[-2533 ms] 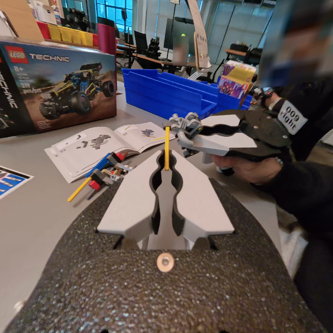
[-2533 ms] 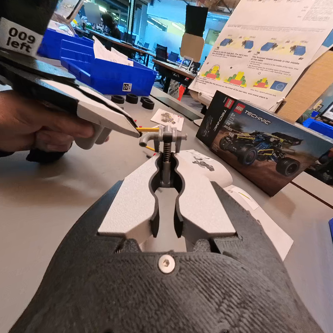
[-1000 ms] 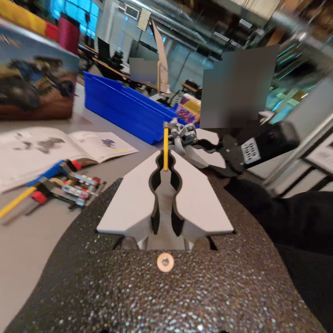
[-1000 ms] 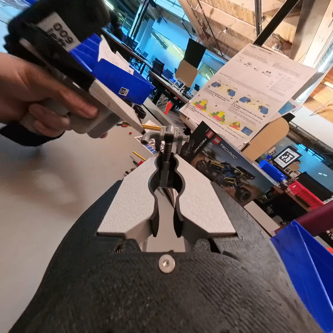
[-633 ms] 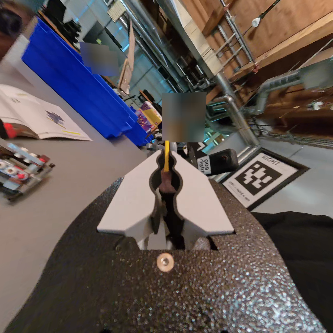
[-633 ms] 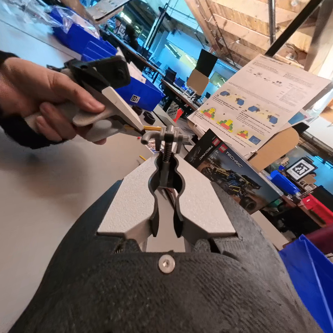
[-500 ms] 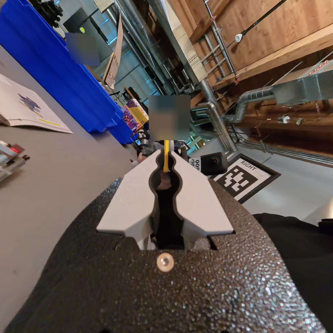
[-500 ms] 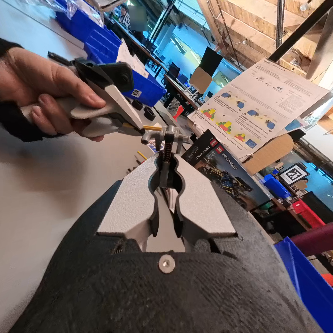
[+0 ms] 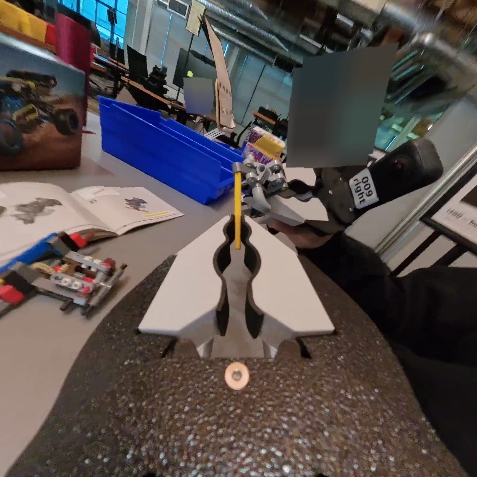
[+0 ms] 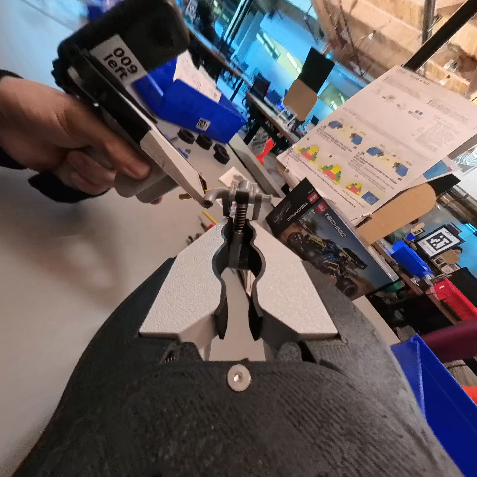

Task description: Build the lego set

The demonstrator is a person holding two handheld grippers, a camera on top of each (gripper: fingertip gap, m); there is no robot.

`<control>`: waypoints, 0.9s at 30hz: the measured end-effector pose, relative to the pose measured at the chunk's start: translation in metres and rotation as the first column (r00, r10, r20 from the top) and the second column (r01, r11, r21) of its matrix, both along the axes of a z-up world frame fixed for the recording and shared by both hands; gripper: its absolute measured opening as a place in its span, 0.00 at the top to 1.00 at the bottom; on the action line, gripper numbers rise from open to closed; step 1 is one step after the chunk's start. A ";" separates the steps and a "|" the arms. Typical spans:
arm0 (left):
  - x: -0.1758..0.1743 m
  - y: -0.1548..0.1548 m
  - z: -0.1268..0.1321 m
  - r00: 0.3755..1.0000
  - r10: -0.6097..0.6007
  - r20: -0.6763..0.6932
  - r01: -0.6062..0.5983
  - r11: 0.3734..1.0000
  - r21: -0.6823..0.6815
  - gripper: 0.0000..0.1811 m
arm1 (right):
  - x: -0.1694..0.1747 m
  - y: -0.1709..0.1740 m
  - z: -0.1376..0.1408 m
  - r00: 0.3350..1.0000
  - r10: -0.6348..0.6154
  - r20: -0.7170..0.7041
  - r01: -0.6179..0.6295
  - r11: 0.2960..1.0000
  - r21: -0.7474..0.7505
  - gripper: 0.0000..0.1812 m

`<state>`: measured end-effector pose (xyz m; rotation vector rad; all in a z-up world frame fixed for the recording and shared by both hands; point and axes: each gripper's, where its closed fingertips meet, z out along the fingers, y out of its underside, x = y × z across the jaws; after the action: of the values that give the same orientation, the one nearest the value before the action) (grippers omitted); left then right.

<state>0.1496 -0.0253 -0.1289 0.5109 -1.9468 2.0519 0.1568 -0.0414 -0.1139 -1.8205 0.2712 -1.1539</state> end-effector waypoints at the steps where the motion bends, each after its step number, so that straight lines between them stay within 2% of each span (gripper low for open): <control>1: 0.003 -0.001 -0.007 0.999 0.025 0.026 -0.026 0.999 0.041 1.00 | 0.002 -0.002 -0.006 1.000 -0.021 -0.016 0.020 0.999 -0.050 0.96; 3: 0.009 -0.002 -0.019 0.979 0.097 0.178 -0.125 0.980 0.157 1.00 | 0.005 -0.005 -0.015 0.998 -0.068 -0.018 0.065 0.989 -0.133 0.97; 6: 0.017 0.000 -0.023 0.916 0.160 0.368 -0.263 0.932 0.251 1.00 | 0.009 -0.005 -0.016 0.991 -0.106 -0.076 0.100 0.992 -0.083 0.97; 11: 0.031 0.008 -0.038 0.843 0.177 0.508 -0.399 0.838 0.371 0.99 | 0.019 -0.003 -0.034 0.949 -0.175 -0.262 0.182 0.983 0.001 0.97; 14: 0.034 0.011 -0.051 0.870 0.168 0.463 -0.393 0.804 0.447 0.99 | 0.022 -0.002 -0.049 0.914 -0.231 -0.332 0.243 0.970 -0.006 0.97; 17: 0.031 0.011 -0.063 0.955 0.154 0.255 -0.263 0.838 0.478 1.00 | 0.024 -0.004 -0.062 0.916 -0.329 -0.229 0.280 0.934 -0.222 0.97; 19: 0.031 0.013 -0.071 0.979 0.134 0.154 -0.193 0.852 0.486 1.00 | 0.023 -0.002 -0.070 0.914 -0.356 -0.195 0.283 0.903 -0.323 0.97; 20: 0.031 0.014 -0.074 0.980 0.133 0.149 -0.190 0.849 0.492 1.00 | 0.024 -0.001 -0.073 0.909 -0.366 -0.197 0.292 0.900 -0.325 0.97; 24: 0.035 0.015 -0.079 0.963 0.132 0.235 -0.241 0.810 0.534 1.00 | 0.025 0.006 -0.077 0.871 -0.334 -0.361 0.314 0.942 -0.114 0.97; 27: 0.033 0.013 -0.076 0.973 0.129 0.193 -0.210 0.838 0.504 1.00 | 0.024 0.006 -0.075 0.861 -0.270 -0.430 0.296 0.955 -0.007 0.97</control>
<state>0.1824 -0.0120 -0.2048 0.6756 -2.6566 1.6689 0.1810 -0.0357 -0.1894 -2.0132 0.8464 -0.9101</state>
